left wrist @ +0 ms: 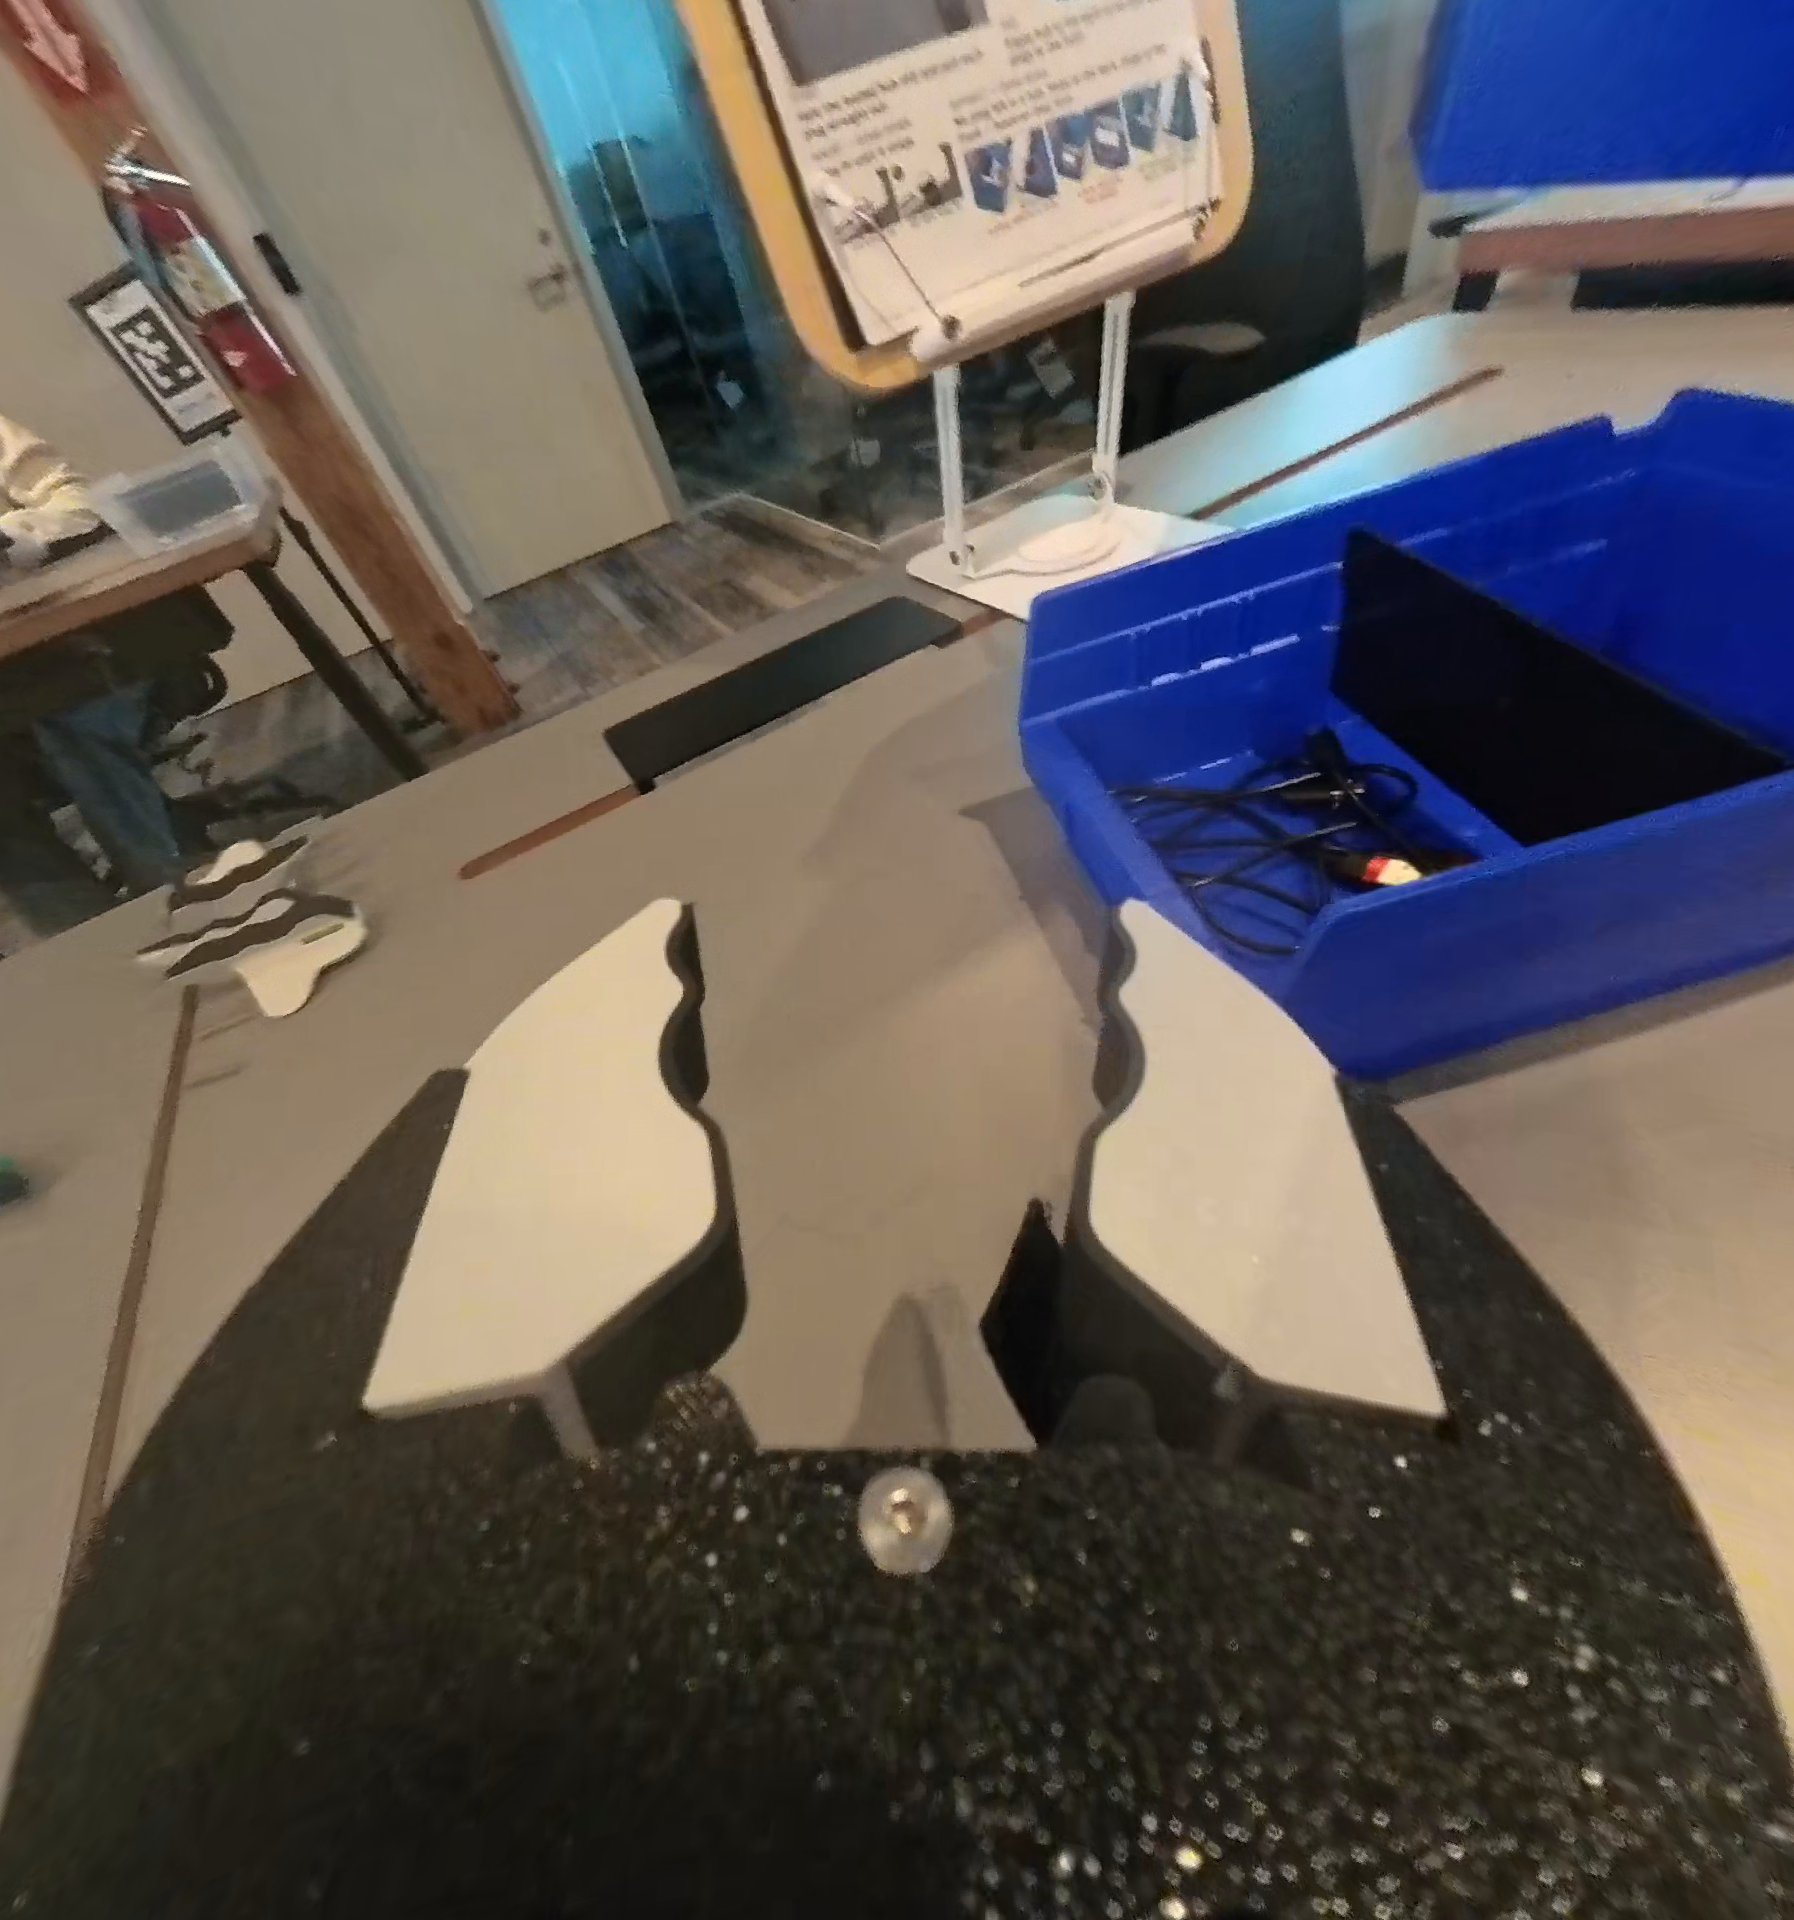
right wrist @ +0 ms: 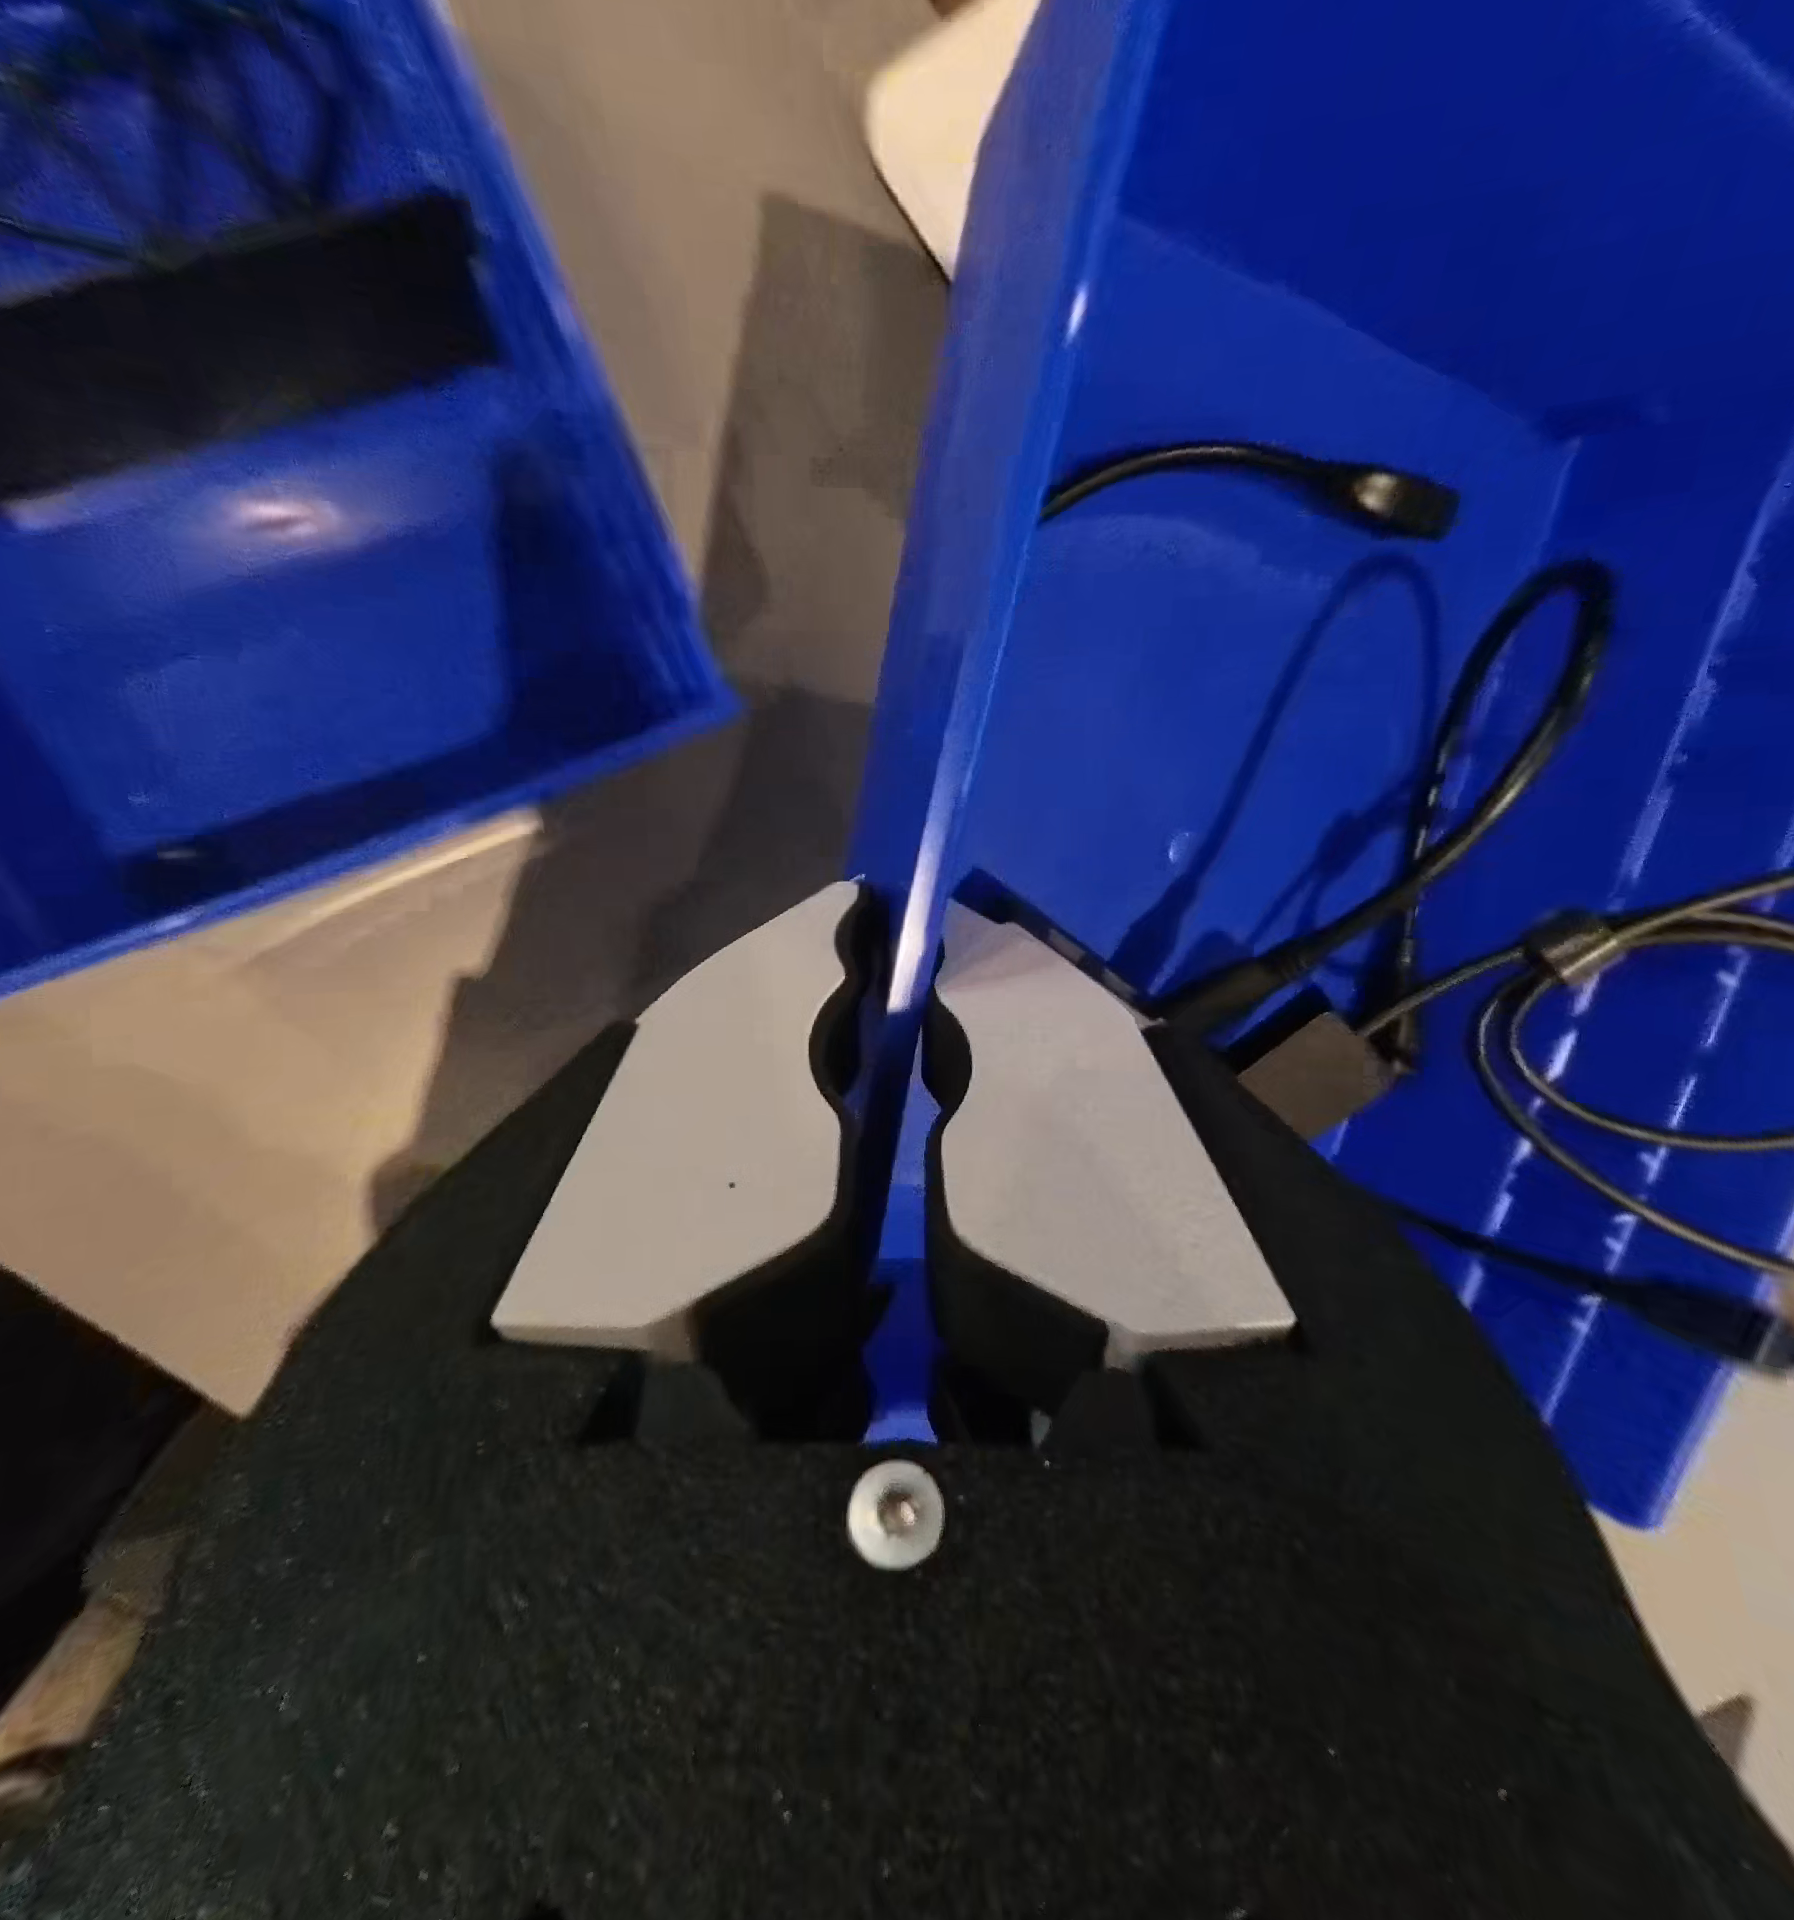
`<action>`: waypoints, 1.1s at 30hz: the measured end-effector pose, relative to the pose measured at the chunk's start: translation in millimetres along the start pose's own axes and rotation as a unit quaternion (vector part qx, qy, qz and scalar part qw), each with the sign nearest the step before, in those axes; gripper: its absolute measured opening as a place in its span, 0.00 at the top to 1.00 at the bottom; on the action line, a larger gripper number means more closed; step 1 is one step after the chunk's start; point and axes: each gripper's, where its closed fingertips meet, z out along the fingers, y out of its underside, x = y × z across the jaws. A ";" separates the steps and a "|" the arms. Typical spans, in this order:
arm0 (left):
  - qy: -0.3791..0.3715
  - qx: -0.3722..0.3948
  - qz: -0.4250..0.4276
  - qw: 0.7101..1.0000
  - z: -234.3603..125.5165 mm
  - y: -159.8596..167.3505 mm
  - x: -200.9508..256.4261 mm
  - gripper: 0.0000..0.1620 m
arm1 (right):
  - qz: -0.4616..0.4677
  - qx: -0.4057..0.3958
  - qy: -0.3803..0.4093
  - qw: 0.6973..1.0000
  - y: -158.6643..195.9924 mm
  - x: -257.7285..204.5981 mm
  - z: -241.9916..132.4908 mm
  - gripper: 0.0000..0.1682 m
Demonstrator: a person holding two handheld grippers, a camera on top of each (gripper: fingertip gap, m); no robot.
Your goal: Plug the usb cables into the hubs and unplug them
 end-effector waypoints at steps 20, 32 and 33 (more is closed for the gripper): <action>-0.174 0.030 -0.022 0.984 -80.4 25.4 -66.4 0.60 | -0.274 0.117 -0.188 0.936 -345.0 -265.8 76.7 0.97; -0.173 0.023 -0.068 0.982 -81.2 55.0 -65.2 0.59 | -0.343 0.065 -0.182 0.919 -332.2 -373.1 209.1 0.95; -0.169 0.027 -0.078 0.982 -78.8 55.4 -63.9 0.58 | -0.357 0.081 -0.160 0.917 -334.1 -372.6 209.7 0.93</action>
